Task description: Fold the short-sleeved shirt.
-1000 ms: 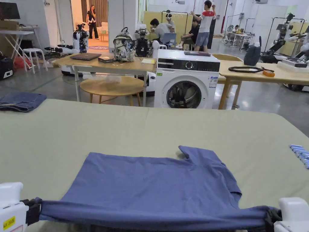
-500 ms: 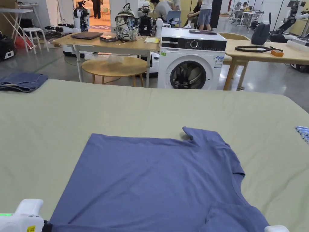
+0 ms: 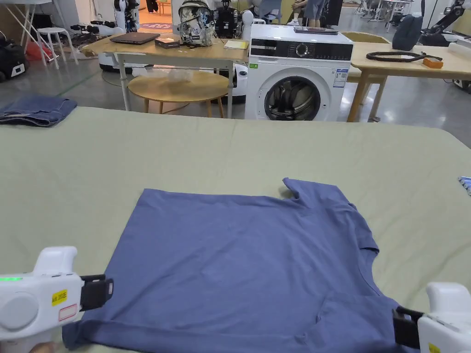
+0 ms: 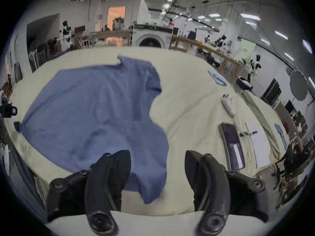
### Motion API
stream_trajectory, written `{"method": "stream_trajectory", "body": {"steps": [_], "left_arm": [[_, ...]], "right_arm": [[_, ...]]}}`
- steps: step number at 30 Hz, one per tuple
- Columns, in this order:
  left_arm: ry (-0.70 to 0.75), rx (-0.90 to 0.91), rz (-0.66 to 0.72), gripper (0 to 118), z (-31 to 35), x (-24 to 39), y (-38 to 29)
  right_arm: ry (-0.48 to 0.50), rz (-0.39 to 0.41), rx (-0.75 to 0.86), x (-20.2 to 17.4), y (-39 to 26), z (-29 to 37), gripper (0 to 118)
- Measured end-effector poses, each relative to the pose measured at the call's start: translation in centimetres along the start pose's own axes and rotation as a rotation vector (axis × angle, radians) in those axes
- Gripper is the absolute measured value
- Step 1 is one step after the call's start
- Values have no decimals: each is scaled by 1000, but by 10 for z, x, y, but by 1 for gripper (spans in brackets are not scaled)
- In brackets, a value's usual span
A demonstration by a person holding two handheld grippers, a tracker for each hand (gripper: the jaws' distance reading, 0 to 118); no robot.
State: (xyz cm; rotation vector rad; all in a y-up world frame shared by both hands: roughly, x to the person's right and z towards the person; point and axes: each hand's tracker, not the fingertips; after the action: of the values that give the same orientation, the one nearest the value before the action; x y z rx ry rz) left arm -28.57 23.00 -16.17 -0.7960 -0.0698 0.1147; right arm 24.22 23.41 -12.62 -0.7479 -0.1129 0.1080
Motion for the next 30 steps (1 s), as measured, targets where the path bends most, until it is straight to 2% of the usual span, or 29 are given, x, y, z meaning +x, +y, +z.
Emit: {"method": "stream_trajectory", "body": {"steps": [8, 9, 10, 11, 12, 13, 14, 16, 20, 25, 30], "left_arm": [[-16, 337, -89, 51, 11, 64, 13], [-16, 363, -100, 46, 12, 69, 14], [8, 384, -108, 35, 13, 77, 15], [18, 403, -114, 27, 14, 83, 16], [14, 408, -116, 19, 14, 85, 17], [20, 418, -113, 11, 15, 89, 19], [15, 429, -106, 7, 15, 91, 20], [16, 432, -103, 0, 14, 91, 22], [21, 404, -99, 0, 13, 86, 23], [22, 220, -78, 0, 12, 58, 18], [33, 23, 0, 0, 3, 18, 5]], "right_arm": [[39, -131, 328, -49, 21, 10, 68], [26, -130, 353, -55, 22, 9, 68], [20, -128, 385, -61, 24, 10, 63], [28, -132, 417, -66, 25, 11, 54], [38, -137, 433, -69, 26, 12, 37], [29, -134, 440, -73, 29, 12, 11], [34, -139, 453, -76, 30, 14, 3], [51, -137, 455, -80, 33, 15, 0], [47, -118, 456, -86, 35, 15, 0], [76, -114, 412, -87, 31, 10, 0], [81, -117, 357, -86, 25, -1, 0]]}}
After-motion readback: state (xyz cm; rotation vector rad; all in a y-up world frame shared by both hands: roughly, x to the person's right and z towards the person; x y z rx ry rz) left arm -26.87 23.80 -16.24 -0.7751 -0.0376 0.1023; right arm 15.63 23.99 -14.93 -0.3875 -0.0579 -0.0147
